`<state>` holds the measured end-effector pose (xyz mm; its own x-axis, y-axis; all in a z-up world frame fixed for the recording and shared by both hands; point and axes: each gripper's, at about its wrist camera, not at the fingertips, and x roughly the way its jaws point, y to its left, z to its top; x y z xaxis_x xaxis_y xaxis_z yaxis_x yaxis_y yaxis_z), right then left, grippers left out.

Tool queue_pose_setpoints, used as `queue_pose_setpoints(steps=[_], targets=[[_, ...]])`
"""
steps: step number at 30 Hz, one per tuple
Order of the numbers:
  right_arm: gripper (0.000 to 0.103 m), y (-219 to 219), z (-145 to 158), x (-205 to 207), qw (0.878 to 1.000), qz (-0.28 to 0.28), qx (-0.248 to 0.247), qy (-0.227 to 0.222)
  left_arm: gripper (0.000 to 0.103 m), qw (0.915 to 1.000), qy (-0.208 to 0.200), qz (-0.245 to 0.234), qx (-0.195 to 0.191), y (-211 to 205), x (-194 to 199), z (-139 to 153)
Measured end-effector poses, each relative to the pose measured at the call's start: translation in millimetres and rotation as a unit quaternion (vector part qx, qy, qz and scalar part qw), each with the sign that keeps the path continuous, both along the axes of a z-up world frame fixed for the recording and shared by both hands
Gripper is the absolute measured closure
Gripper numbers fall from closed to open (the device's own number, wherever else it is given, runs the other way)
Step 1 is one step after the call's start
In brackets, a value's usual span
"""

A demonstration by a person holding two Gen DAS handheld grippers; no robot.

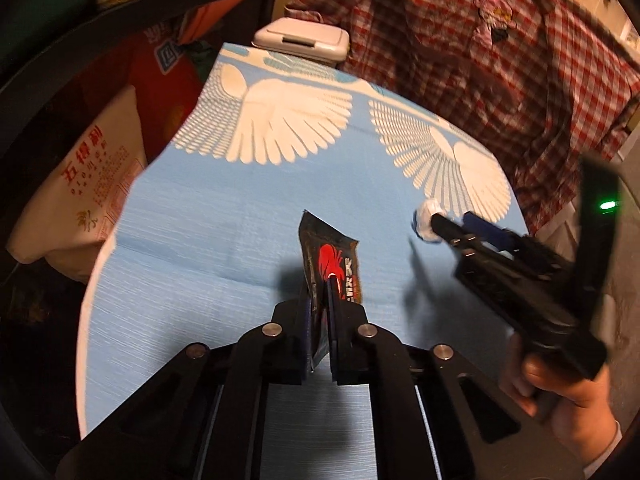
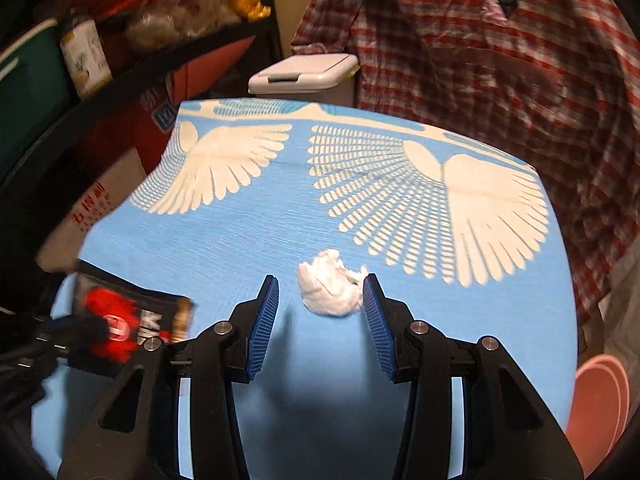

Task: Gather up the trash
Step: 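Grasp the black snack packet with the left tool while the right tool grasps the white tissue ball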

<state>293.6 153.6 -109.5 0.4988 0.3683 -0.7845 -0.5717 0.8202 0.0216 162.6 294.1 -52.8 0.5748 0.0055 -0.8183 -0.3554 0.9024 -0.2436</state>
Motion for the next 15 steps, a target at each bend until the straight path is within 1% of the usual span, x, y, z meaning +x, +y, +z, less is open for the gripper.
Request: queue_pose_setpoints(steps=[2, 3, 4, 5, 6, 7, 9, 15], targets=[[0.058, 5, -7, 3, 1.000, 0.001, -0.014, 0.002, 0.098, 1.0000, -0.004, 0.002, -0.002, 4, -1, 2], [0.061, 6, -9, 4, 1.000, 0.001, -0.017, 0.004, 0.098, 1.0000, -0.006, 0.003, -0.002, 5, 0, 4], [0.074, 6, -9, 5, 1.000, -0.001, -0.018, 0.002, 0.098, 1.0000, -0.009, 0.003, -0.003, 6, -1, 5], [0.081, 6, -9, 6, 1.000, -0.001, -0.018, 0.001, 0.098, 0.9999, -0.011, 0.004, -0.003, 7, -1, 7], [0.087, 4, -7, 5, 1.000, -0.001, -0.016, 0.001, 0.098, 0.9999, -0.013, 0.004, -0.003, 8, -1, 7], [0.090, 3, -6, 4, 1.000, -0.001, -0.016, -0.002, 0.099, 0.9999, -0.015, 0.004, -0.003, 9, -2, 9], [0.091, 0, 3, -1, 1.000, 0.000, -0.013, -0.011, 0.099, 0.9998, -0.018, 0.003, -0.004, 10, -2, 10], [0.091, -22, 41, -23, 1.000, 0.002, 0.011, -0.024, 0.099, 0.9996, -0.029, 0.003, 0.000, 11, -7, 20]])
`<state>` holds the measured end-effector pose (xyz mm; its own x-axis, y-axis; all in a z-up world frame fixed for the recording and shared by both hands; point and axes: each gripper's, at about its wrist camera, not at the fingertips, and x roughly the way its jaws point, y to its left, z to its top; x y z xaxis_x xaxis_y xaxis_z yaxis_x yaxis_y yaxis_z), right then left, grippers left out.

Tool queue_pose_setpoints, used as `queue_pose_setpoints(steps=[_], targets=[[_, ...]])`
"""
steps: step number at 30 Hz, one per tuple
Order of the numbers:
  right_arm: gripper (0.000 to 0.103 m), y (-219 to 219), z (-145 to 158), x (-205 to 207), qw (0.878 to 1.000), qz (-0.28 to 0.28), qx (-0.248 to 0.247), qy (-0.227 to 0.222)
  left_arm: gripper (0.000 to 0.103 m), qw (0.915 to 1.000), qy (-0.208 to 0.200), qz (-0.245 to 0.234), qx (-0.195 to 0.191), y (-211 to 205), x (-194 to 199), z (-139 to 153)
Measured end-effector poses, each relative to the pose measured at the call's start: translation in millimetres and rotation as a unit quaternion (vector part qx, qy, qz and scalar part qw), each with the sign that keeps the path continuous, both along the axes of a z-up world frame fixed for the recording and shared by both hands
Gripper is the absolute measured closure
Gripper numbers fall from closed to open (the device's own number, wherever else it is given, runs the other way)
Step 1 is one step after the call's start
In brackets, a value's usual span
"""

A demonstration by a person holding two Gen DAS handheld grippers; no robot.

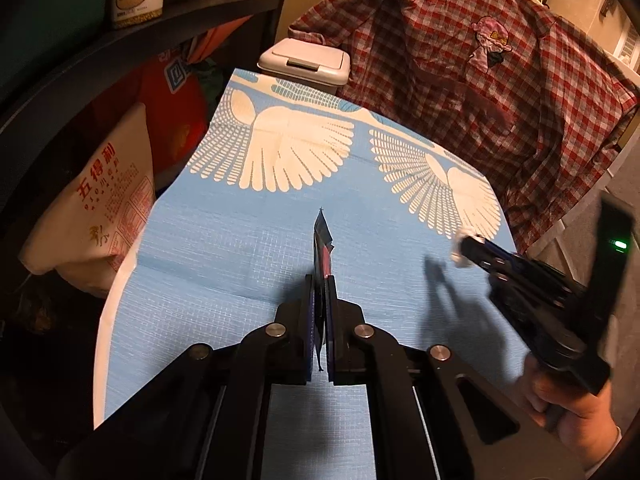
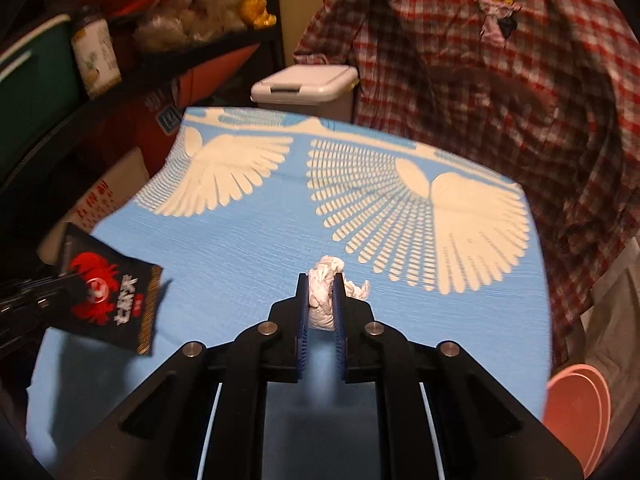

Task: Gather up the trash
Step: 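Grasp the black snack packet with the left tool while the right tool grasps the white tissue ball, then carry the snack packet with the left tool while the right tool carries the tissue to the bucket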

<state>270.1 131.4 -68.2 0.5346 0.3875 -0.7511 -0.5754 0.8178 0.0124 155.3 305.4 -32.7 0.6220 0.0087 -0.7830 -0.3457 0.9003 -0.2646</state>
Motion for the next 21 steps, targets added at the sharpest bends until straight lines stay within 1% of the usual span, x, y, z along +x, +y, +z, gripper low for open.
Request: queue_pose_setpoints(steps=[4, 8, 14, 21], targets=[[0.091, -22, 29, -23, 1.000, -0.001, 0.016, -0.012, 0.099, 0.9999, -0.009, -0.003, 0.014, -4, -9, 10], [0.091, -49, 55, -48, 0.999, -0.008, 0.030, -0.025, 0.099, 0.9997, -0.020, -0.003, 0.017, -7, -19, 21], [0.091, -86, 87, -85, 0.998, -0.012, 0.039, -0.050, 0.099, 0.9990, -0.032, -0.009, 0.031, -20, -32, 36], [0.091, -125, 115, -117, 0.995, -0.023, 0.048, -0.079, 0.099, 0.9976, -0.043, -0.015, 0.052, -34, -46, 46]])
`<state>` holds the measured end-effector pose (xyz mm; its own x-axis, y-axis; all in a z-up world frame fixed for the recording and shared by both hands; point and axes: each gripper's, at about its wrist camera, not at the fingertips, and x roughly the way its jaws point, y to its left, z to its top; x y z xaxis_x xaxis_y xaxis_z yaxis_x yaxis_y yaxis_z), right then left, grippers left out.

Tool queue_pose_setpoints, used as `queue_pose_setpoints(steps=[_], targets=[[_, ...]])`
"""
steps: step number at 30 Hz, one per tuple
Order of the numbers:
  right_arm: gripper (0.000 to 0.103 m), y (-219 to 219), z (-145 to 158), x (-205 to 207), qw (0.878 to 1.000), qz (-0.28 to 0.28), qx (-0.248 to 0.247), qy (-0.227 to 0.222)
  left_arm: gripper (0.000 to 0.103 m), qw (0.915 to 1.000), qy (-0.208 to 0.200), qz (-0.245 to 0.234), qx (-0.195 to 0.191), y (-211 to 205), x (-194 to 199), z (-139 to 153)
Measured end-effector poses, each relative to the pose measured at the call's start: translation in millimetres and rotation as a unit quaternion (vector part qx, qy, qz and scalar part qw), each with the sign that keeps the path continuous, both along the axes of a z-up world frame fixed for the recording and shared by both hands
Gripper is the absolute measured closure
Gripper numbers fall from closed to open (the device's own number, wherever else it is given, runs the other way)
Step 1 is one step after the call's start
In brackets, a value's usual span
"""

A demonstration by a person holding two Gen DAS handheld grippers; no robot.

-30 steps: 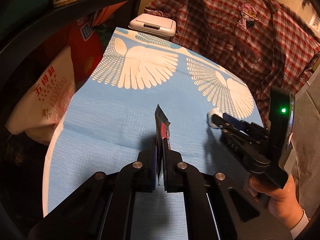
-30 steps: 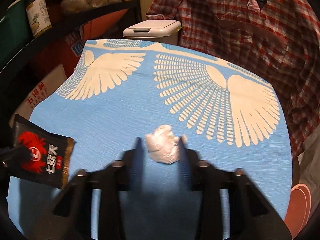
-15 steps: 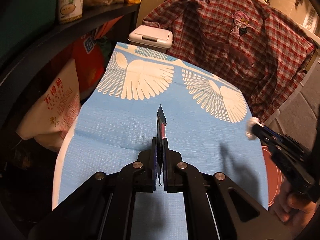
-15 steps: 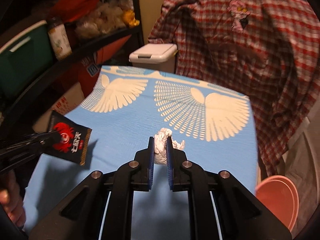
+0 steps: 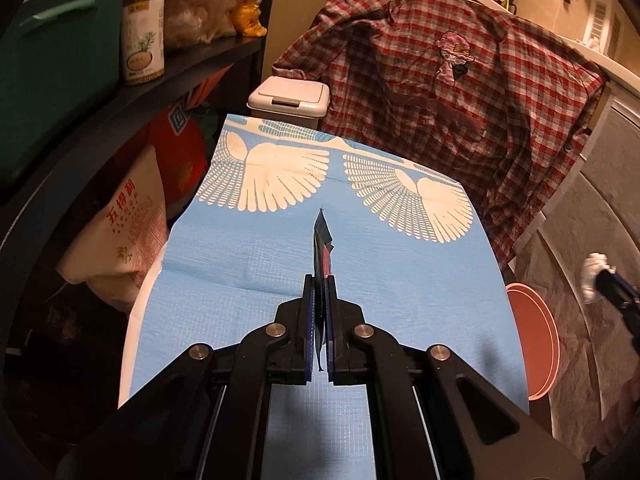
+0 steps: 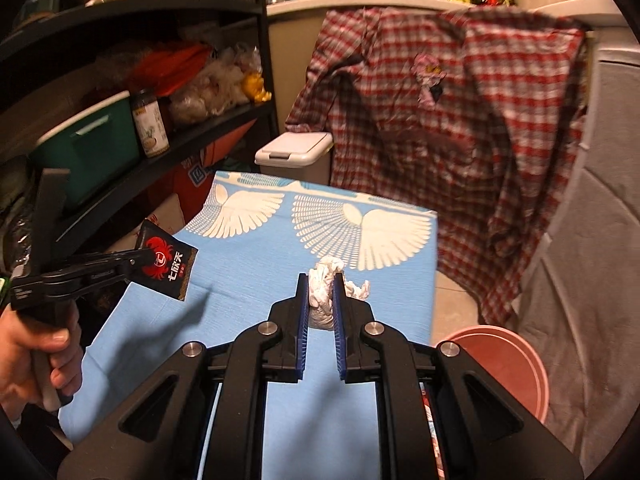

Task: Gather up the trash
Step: 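Carry the snack packet with the left tool while the right tool carries the tissue to the bucket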

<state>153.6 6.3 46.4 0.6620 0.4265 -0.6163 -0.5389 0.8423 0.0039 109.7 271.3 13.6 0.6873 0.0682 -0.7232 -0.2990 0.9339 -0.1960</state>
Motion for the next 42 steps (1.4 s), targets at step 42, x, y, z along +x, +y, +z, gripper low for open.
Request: queue_pose_setpoints(steps=[42], targets=[[0.091, -152, -20, -4, 0.986, -0.161, 0.026, -0.021, 0.099, 0.9948, -0.037, -0.086, 0.040, -139, 13, 25]])
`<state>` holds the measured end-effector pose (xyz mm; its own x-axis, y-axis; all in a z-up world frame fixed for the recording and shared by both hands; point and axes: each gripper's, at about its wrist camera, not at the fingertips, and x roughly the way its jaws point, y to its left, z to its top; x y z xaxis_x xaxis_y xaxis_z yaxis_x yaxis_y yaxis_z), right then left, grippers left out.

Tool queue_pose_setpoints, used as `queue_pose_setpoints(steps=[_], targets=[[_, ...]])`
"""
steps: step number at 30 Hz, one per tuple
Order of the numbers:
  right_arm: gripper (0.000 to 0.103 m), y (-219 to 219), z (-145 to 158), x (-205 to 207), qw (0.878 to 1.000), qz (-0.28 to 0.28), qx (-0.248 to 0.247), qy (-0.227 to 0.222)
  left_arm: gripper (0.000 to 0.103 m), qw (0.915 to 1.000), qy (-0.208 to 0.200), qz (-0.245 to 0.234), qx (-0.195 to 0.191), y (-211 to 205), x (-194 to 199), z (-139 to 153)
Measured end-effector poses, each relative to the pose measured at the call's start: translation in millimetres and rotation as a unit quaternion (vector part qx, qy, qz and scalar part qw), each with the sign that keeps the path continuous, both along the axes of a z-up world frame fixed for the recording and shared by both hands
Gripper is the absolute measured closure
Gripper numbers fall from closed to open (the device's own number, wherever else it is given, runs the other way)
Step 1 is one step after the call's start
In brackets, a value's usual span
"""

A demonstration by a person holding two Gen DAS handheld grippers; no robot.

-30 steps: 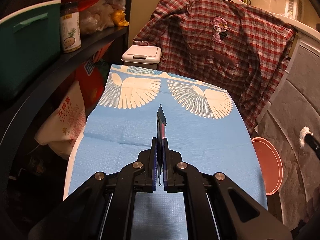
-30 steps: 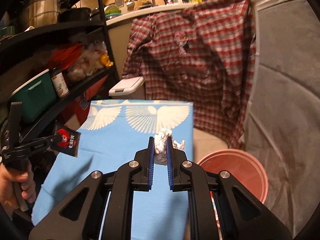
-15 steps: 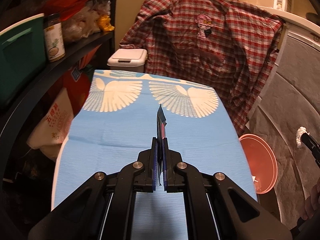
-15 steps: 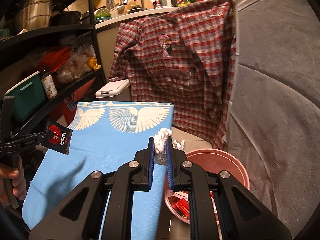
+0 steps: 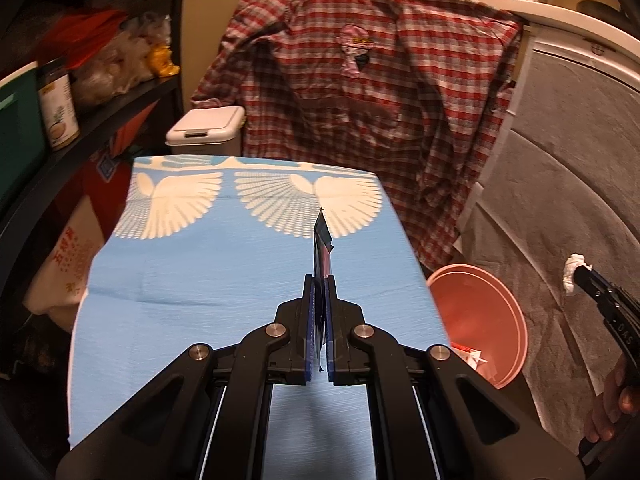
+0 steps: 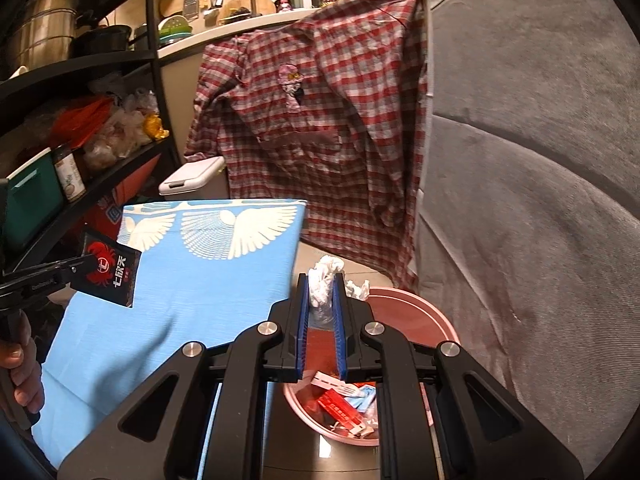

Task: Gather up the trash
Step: 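Carry the snack packet with the left tool while the right tool carries the tissue to the bucket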

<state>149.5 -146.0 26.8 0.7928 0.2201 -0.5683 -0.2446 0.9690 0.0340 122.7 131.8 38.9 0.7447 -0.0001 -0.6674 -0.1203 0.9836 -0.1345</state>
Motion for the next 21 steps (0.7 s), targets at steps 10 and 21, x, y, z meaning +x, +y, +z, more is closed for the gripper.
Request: queue_pose_setpoints(steps=[10, 21], targets=[[0.091, -17, -7, 8, 1.000, -0.024, -0.008, 0.017, 0.099, 0.9993, 0.001, -0.037, -0.005, -45, 13, -1], [0.091, -38, -14, 18, 0.999, -0.044, -0.001, 0.030, 0.099, 0.9967, 0.003, -0.081, -0.008, -98, 31, -8]])
